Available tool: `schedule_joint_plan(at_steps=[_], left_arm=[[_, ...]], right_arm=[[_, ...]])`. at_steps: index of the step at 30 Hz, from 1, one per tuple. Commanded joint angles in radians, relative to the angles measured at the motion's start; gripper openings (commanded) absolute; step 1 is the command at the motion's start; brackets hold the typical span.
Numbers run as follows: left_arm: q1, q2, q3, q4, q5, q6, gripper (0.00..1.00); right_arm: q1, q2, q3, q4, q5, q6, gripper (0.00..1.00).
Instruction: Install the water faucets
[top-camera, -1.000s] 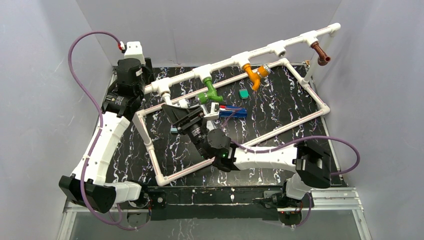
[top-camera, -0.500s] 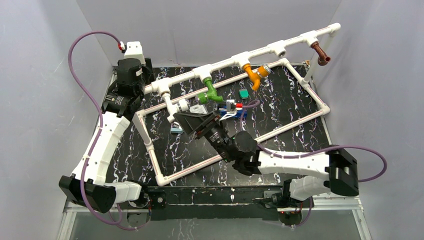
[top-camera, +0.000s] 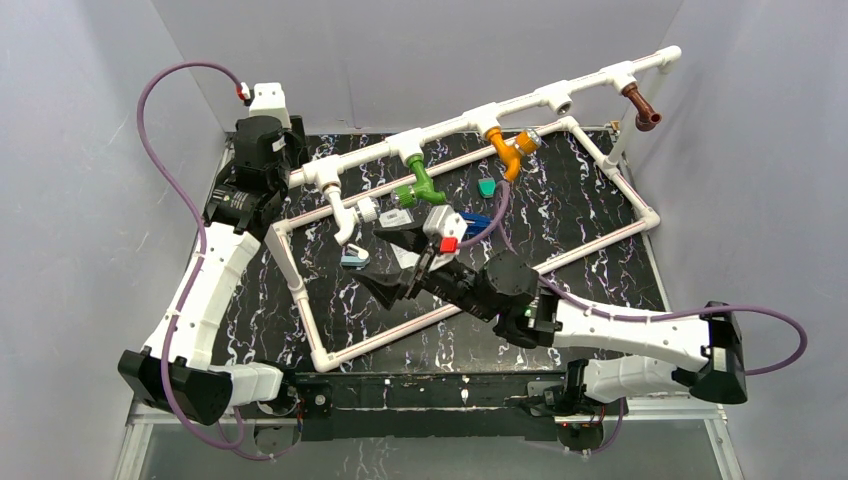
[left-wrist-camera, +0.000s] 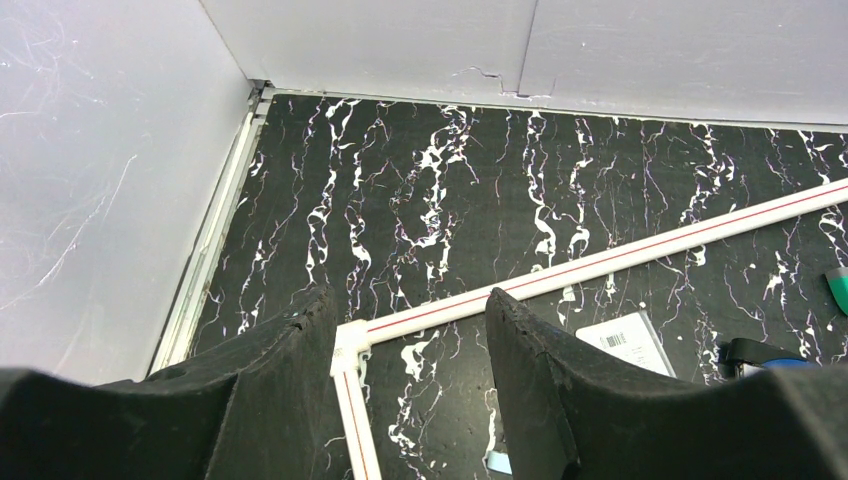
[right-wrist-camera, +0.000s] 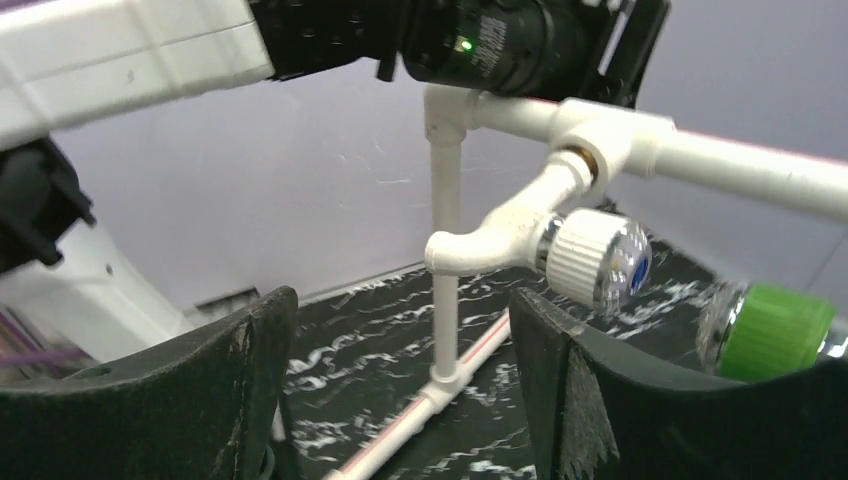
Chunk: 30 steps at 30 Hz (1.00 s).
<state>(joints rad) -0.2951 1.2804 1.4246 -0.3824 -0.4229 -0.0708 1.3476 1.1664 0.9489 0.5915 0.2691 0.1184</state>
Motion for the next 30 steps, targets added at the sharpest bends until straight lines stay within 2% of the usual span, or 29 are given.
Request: schedule_joint_plan(at_steps=[1,5,10,13,20,25,30], left_arm=[[-0.061,0.082,-0.073,-0.227,0.102,-0.030,0.54],[-0.064,0.083,-0.075,-0.227,0.101,-0.029,0.54],[-0.068,0.085,-0.073,-0.228,0.100,-0.027,0.54],[-0.070,0.084,-0.075,-0.230,0.096,-0.024,0.54],[-0.072,0.082,-0.078,-0.233,0.090,-0.023,0.54],[-0.073,0.080,-0.077,-0.233,0.088,-0.021,0.54],[-0.073,0.076,-0.079,-0.234,0.087,-0.021,0.55]], right_arm=[[-0.002,-0.054,0.097,-0.205,-0.199,-0.418,0.84],[-0.004,-0.066,0.123,-0.333,-0.286,-0.685,0.84],[0.000,-0.036,0.154,-0.393,-0.217,-1.042,0.88],[0.005,-0.007,0.169,-0.378,-0.166,-1.242,0.89],[0.022,0.087,0.166,-0.209,-0.059,-1.622,0.91],[0.022,0.180,0.174,-0.079,-0.006,-1.814,0.89],[0.018,0.256,0.231,-0.049,0.054,-1.856,0.87]])
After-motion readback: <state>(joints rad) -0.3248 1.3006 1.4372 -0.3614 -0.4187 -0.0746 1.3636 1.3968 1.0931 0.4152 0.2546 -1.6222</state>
